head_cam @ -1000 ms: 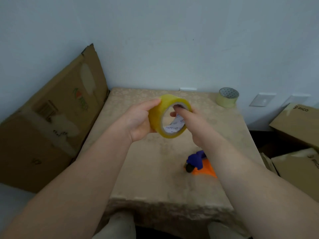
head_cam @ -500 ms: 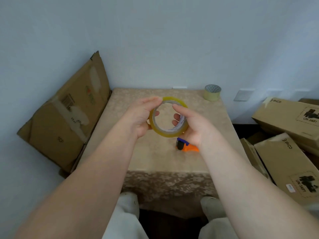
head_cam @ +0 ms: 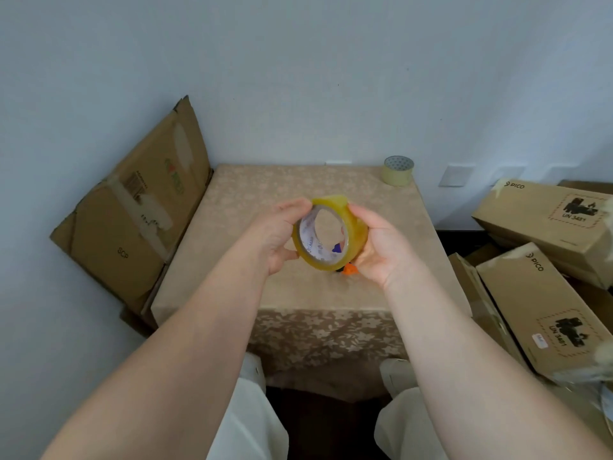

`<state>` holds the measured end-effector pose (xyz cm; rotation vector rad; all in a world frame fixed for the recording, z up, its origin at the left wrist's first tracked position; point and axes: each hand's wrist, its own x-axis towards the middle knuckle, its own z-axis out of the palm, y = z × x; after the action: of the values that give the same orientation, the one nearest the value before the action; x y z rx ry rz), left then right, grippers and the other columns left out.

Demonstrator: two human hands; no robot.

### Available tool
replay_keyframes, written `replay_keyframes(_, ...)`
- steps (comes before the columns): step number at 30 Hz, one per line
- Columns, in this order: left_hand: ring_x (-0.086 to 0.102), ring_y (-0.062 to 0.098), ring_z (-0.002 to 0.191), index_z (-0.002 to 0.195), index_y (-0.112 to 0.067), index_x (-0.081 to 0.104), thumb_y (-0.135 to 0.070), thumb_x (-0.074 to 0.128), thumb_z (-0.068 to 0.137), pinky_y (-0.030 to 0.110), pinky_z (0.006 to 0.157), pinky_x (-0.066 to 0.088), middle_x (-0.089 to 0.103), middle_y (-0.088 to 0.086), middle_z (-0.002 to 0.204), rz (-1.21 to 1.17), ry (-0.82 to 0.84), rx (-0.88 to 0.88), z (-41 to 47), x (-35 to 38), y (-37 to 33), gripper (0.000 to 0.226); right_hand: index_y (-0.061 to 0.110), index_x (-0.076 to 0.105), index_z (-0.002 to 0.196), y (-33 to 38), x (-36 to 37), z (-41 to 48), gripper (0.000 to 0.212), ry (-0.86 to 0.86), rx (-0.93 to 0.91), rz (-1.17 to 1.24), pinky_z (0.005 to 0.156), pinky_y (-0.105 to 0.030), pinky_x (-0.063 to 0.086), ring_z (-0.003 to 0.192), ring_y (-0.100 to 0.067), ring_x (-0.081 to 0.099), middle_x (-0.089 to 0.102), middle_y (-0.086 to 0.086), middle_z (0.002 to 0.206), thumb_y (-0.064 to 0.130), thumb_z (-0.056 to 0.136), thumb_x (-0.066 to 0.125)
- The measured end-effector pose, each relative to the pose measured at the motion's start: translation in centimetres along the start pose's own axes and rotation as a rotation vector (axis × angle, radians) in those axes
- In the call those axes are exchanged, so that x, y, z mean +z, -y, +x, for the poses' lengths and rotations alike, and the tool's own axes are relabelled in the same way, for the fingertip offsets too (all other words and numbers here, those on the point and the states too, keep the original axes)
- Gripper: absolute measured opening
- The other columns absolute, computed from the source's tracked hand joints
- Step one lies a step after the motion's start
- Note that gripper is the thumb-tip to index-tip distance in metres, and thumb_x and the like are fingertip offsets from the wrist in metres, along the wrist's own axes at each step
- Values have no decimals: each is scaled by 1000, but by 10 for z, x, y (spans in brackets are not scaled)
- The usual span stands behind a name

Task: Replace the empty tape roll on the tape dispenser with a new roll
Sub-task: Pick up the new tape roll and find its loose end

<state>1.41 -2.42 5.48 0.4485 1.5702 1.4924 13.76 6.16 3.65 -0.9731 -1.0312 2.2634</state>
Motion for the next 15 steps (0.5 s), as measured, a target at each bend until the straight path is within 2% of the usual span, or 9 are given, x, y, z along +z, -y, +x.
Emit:
replay_keyframes(2,58,15,92,86,-29,62,-30,57,90,45,89,46,64,-6,90,22,12,-25,-4,2,5,7,18,67,78,-7,-1,1,19,-41,-16,-39,63,-31,49,61,-18,65,68,3,55,36,84,64)
replay_keyframes(5,56,18,105,94,-33,64,-38,57,89,51,93,44,65,-7,101,52,35,-53,-9,2,10,11,18,69,87,-12,-3,2,20,-75,-48,-54,68,-32,52,70,-20,66,70,-1,70,37,82,66)
replay_keyframes(9,51,22,116,119,-33,58,-49,63,80,59,101,36,61,-5,120,114,71,-84,-12,0,13,42,17,70,98,-15,-4,-1,23,-25,-98,-115,68,-32,53,70,-18,68,73,0,76,36,87,62)
replay_keyframes(12,50,25,119,127,-32,51,-50,71,72,58,101,37,57,0,129,138,72,-84,-13,1,14,61,10,65,117,-16,-2,-3,37,10,-90,-154,83,-43,52,90,-27,69,73,-10,104,34,90,58)
replay_keyframes(13,49,25,120,128,-33,50,-50,72,70,57,102,35,56,0,130,144,58,-86,-13,2,14,64,10,65,117,-16,-1,-4,36,7,-86,-160,87,-45,50,95,-29,67,72,-13,108,32,90,58)
replay_keyframes(15,46,26,121,129,-33,47,-50,73,69,57,101,33,54,-1,130,141,19,-84,-13,1,15,68,14,65,100,-16,1,-5,18,8,-88,-159,87,-46,48,96,-31,65,70,-13,104,28,91,57)
